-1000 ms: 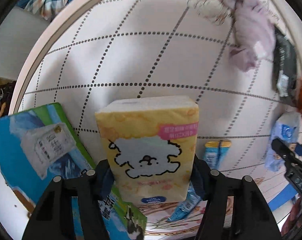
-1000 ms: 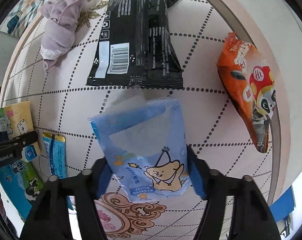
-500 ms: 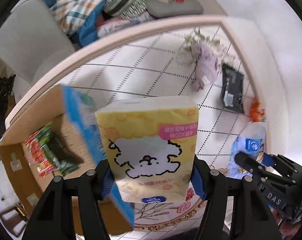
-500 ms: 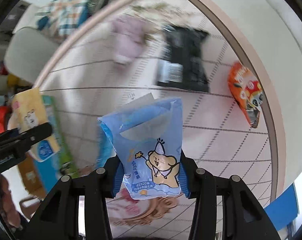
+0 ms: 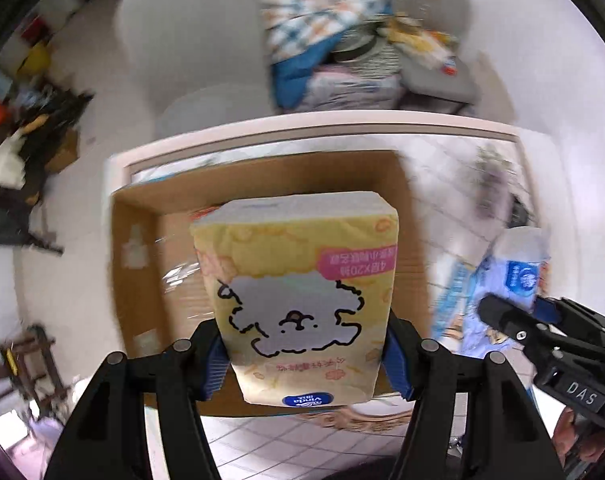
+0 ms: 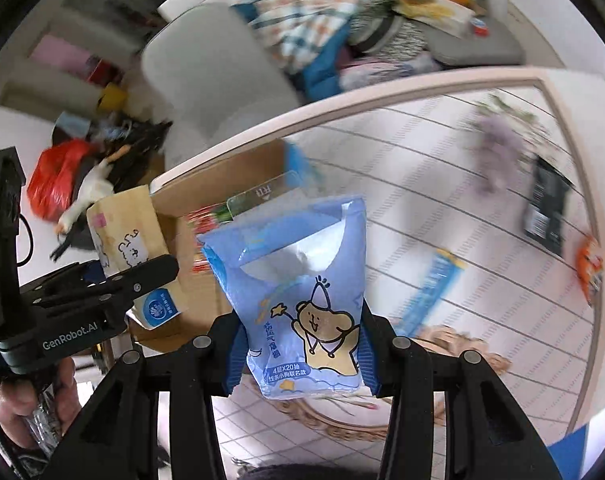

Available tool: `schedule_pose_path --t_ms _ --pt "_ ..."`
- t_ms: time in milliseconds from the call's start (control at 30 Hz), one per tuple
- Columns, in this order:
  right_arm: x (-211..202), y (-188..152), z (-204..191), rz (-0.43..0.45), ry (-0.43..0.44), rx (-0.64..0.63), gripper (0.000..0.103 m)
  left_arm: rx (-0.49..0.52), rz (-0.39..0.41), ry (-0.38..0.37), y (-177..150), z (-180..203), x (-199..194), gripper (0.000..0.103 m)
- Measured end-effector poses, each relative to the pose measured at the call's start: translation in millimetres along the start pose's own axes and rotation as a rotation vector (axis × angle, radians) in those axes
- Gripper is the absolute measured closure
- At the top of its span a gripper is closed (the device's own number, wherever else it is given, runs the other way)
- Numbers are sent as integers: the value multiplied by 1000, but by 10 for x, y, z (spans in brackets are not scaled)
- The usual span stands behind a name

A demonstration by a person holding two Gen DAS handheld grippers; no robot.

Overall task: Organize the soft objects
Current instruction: 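Place both tissue packs into the box beside the snack bags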

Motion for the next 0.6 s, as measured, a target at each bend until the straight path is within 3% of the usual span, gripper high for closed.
schedule_pose_path --t_ms 167,267,600 --pt "423 152 -638 -43 -66 -67 55 -69 -38 60 53 -676 180 42" --pt "689 249 -813 -68 -118 -77 55 -103 -83 68 123 -970 420 42" --pt "1370 479 -982 -127 -264 -93 55 -102 -220 101 283 -1329 1147 42"
Point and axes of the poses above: each gripper's, at about its wrist camera, not at the fingertips, and x roughly the way its jaws point, z to its right, y to its top, the point moved 4 cm from there along x, roughly the way its jaws point, and after that the axes turned 10 degrees about -y, right-handed, at the moved point
